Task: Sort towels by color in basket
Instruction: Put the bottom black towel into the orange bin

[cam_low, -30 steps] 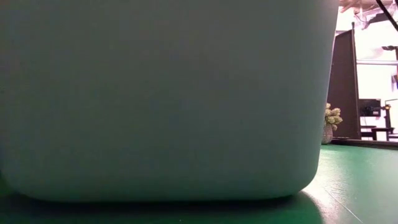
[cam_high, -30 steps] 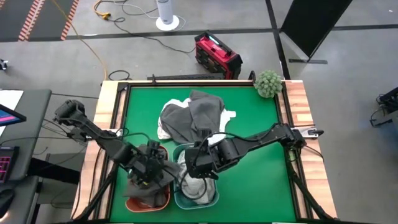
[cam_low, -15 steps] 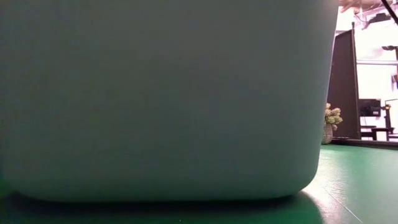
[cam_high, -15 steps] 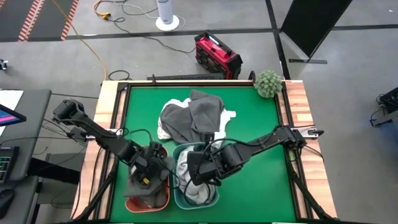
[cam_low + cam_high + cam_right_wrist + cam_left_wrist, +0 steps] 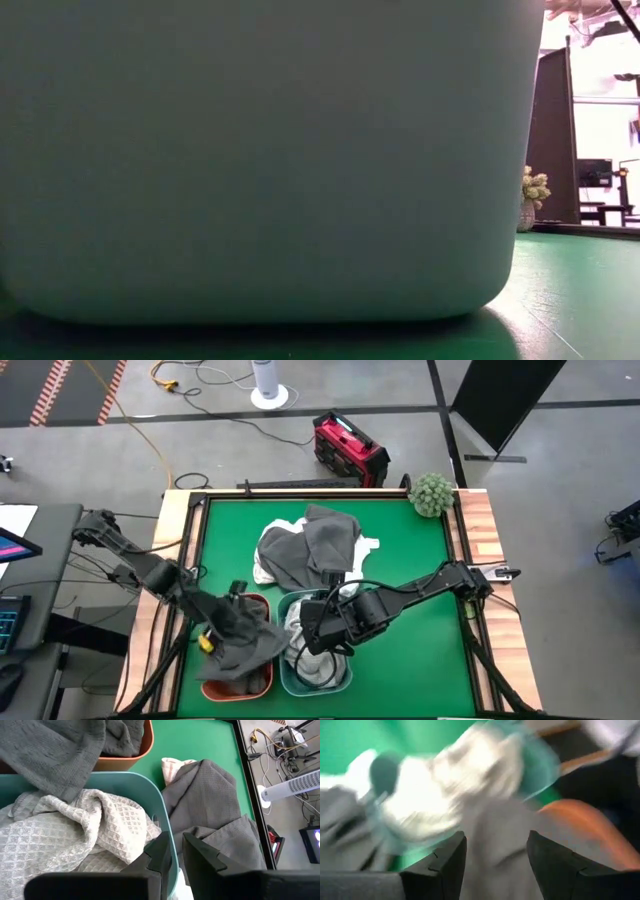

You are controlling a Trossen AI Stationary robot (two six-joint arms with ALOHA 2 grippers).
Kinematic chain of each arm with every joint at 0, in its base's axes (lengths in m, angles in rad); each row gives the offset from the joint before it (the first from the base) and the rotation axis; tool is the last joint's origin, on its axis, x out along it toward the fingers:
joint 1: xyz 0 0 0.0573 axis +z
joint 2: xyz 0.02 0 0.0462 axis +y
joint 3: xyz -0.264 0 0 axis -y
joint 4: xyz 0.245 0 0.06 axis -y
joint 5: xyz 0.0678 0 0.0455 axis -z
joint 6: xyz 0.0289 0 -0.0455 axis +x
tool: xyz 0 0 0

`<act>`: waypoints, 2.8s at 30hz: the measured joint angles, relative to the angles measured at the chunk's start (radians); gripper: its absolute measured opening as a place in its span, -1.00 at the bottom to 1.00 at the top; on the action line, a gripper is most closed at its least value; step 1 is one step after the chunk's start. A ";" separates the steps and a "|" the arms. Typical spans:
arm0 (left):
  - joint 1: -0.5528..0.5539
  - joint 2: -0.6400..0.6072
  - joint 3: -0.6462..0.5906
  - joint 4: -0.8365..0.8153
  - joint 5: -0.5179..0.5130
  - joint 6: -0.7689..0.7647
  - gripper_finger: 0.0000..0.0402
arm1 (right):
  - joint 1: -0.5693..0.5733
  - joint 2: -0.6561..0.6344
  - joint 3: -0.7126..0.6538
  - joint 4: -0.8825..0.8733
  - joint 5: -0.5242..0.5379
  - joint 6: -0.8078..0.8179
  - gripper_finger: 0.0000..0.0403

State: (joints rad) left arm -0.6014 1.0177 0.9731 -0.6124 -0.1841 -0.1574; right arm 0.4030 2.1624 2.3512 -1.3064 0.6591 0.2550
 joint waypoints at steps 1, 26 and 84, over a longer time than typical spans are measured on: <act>-0.016 0.005 -0.003 0.054 0.025 0.002 -0.01 | 0.000 0.000 0.000 0.000 0.000 0.000 -0.57; -0.068 0.575 -0.008 0.198 0.157 0.078 -0.01 | 0.018 -0.001 0.000 -0.026 0.000 0.028 -0.57; -0.148 0.032 -0.036 -0.188 -0.198 -0.122 -0.01 | 0.026 -0.001 0.000 -0.048 0.024 0.066 -0.57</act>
State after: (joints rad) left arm -0.7490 1.0496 0.9375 -0.8008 -0.3826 -0.2790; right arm 0.4286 2.1616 2.3512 -1.3541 0.6827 0.3214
